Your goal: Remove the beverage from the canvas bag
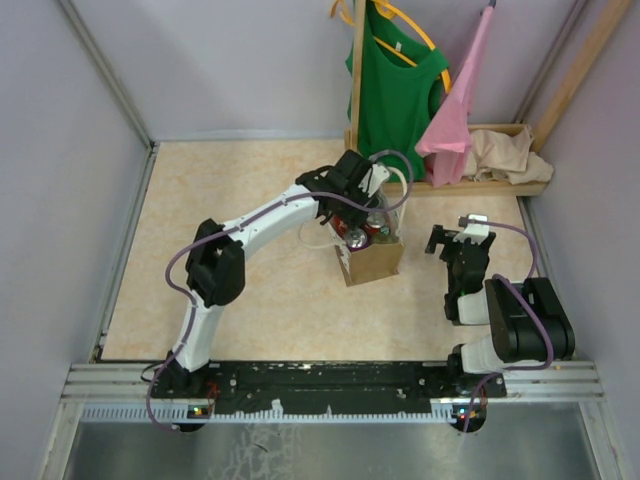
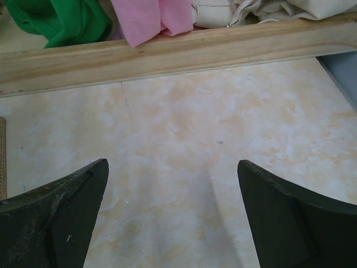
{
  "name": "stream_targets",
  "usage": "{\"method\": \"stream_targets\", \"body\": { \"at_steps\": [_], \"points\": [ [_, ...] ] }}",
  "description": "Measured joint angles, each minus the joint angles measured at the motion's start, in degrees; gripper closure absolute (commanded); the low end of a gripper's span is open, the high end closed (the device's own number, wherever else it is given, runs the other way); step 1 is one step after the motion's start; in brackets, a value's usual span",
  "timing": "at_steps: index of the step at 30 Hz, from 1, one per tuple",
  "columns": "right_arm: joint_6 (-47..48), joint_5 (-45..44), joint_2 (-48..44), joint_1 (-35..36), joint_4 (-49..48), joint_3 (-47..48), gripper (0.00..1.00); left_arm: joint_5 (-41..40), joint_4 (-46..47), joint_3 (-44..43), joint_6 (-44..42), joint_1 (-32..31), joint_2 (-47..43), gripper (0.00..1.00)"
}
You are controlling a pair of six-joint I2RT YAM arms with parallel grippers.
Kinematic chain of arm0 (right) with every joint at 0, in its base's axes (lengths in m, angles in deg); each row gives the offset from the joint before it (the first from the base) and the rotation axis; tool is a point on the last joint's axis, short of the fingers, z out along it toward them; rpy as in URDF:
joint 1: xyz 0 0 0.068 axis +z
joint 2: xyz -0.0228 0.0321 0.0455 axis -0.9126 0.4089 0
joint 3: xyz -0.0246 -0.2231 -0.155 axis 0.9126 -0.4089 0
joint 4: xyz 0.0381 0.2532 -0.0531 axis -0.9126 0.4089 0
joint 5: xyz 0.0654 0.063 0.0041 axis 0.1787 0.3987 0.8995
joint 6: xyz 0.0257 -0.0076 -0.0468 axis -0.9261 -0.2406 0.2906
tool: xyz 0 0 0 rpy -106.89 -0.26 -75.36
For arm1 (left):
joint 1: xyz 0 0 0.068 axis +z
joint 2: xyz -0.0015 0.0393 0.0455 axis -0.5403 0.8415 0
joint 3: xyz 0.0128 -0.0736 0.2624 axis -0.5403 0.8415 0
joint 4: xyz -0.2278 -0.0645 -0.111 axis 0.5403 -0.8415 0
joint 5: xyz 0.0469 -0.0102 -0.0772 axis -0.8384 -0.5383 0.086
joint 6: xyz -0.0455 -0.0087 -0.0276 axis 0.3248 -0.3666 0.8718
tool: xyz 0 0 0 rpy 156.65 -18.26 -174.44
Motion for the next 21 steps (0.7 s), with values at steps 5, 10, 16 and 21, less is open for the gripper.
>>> {"method": "stream_targets", "body": {
  "at_steps": [5,10,16,21],
  "points": [
    [0.00,0.00,0.00,0.00,0.00,0.00,0.01,-0.68,-3.28,-2.89,0.50,0.26,1.90,0.20],
    [0.00,0.00,0.00,0.00,0.00,0.00,0.01,-0.81,-5.73,-3.48,0.57,0.24,1.92,0.17],
    [0.00,-0.02,0.00,0.00,0.00,0.00,0.01,-0.04,-6.73,-3.52,0.59,0.24,1.92,0.19],
    [0.00,-0.02,0.00,0.00,0.00,0.00,0.01,0.57,-6.97,-3.52,0.59,0.24,2.12,0.36]
  ]
}}
